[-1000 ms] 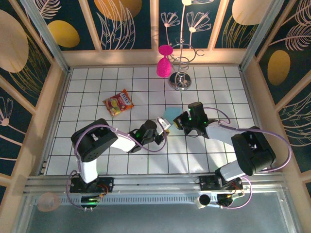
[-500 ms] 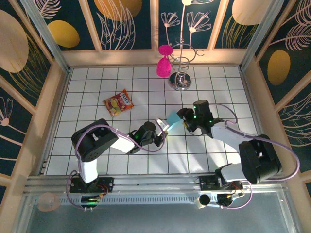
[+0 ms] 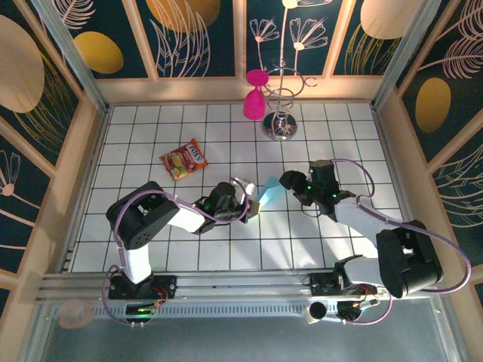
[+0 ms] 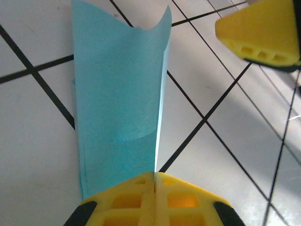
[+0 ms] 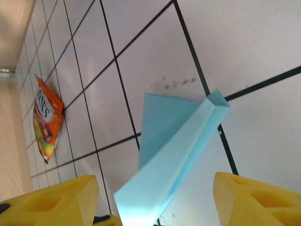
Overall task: Fold a paper plane with a square sheet of paper (pick it up from the middle)
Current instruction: Fold the wing for the fifth time at the center of the table.
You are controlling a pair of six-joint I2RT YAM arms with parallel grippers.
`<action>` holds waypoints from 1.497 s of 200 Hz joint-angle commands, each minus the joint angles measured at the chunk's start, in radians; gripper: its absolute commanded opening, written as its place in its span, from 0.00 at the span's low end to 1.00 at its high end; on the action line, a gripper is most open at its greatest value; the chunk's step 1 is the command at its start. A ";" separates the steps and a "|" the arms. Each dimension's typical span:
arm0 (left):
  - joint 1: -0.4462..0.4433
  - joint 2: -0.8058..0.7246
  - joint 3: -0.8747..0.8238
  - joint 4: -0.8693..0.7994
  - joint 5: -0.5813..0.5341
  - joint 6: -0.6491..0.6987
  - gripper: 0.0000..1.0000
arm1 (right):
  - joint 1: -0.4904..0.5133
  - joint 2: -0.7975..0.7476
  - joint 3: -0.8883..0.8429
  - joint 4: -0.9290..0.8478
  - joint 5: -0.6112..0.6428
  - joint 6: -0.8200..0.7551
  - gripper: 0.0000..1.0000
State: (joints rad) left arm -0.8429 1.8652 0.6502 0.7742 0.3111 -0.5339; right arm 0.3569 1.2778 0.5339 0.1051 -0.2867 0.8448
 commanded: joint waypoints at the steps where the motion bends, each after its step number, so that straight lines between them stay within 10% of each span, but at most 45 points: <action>1: 0.008 -0.008 0.009 0.027 0.087 -0.141 0.00 | -0.007 -0.015 -0.028 0.068 -0.057 -0.084 0.66; 130: 0.075 0.071 0.017 0.157 0.264 -0.531 0.00 | 0.006 0.112 -0.046 0.122 -0.175 -0.148 0.65; 299: 0.101 0.121 -0.027 0.246 0.258 -0.676 0.00 | 0.097 0.302 0.102 -0.006 -0.070 -0.164 0.56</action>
State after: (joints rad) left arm -0.7513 1.9705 0.6392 0.9783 0.5674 -1.1957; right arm 0.4381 1.5509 0.6003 0.1486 -0.4007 0.6933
